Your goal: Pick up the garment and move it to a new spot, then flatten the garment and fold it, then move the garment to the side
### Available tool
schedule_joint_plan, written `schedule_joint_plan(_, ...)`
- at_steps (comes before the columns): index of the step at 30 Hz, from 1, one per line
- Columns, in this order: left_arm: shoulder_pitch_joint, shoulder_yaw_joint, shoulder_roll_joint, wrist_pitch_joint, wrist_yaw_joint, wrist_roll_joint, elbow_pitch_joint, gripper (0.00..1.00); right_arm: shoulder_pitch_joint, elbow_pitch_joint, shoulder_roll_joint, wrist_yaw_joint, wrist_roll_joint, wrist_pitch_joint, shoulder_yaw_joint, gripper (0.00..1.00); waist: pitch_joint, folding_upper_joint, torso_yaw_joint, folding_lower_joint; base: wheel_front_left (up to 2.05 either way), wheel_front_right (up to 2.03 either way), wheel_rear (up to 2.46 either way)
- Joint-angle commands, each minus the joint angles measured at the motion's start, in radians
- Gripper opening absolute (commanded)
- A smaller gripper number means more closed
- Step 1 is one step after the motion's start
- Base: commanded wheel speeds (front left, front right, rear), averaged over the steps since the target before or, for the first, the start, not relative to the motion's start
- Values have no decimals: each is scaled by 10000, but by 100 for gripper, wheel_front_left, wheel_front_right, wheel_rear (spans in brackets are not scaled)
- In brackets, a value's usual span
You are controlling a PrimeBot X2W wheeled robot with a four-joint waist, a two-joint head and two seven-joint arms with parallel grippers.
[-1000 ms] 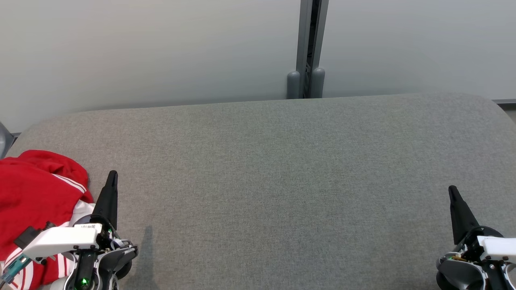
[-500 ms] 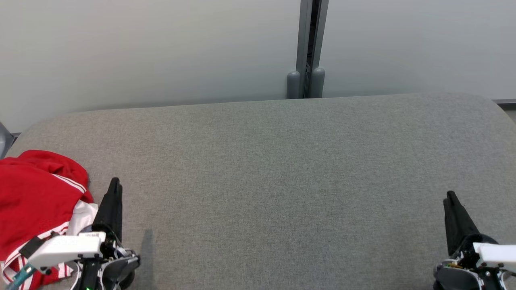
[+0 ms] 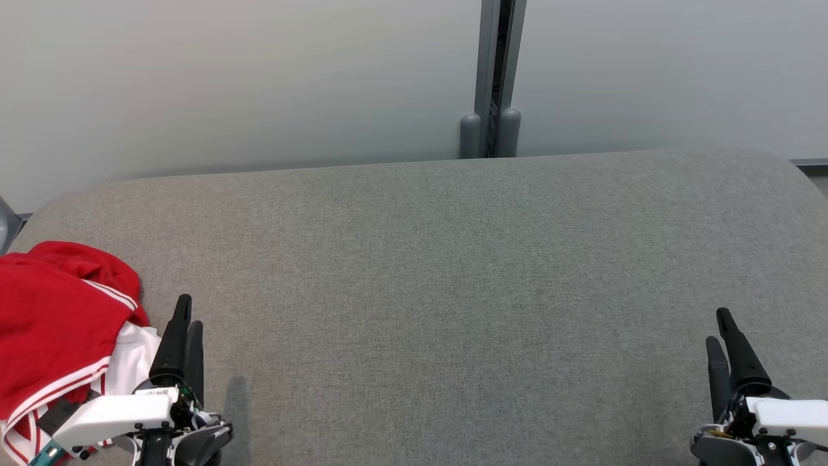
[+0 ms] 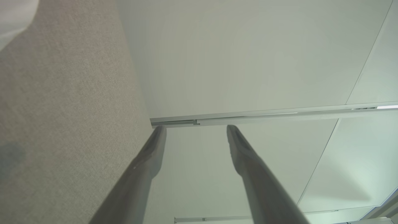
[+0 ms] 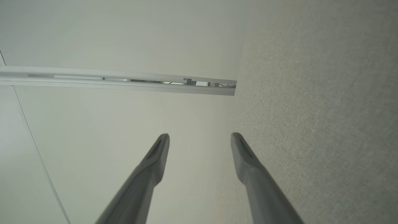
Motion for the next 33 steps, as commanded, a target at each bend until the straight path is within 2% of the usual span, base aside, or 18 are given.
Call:
schedule_joint_plan(1, -172, -32, 81, -109, -3, 89, -250, 100, -239, -123, -91, 5, -205, -105, -34, 100, -2, 0, 0, 1, 0, 0, 0)
schedule_joint_plan(13, 39, 152, 96, -687, -5, 1104, -699, 100, -476, -148, -114, 8, -1641, -564, -51, 100, -2, 0, 6, 1, 0, 0, 0)
schedule_joint_plan(20, 58, 528, 101, -988, -7, 1850, -864, 100, -631, -453, -127, 10, -3073, -802, -219, 100, 8, 0, 15, 1, 0, 0, 0)
schedule_joint_plan(27, 115, 614, 110, -1273, -8, 2644, -1252, 100, -783, -1097, -138, 11, -5128, -1028, -60, 100, 32, 0, 24, 1, 0, 0, 0)
schedule_joint_plan(33, 148, 538, 115, -1494, -9, 3792, -1881, 100, -879, -1637, -146, 12, -7249, -1208, 202, 100, 82, 0, 36, 1, 0, 0, 0)
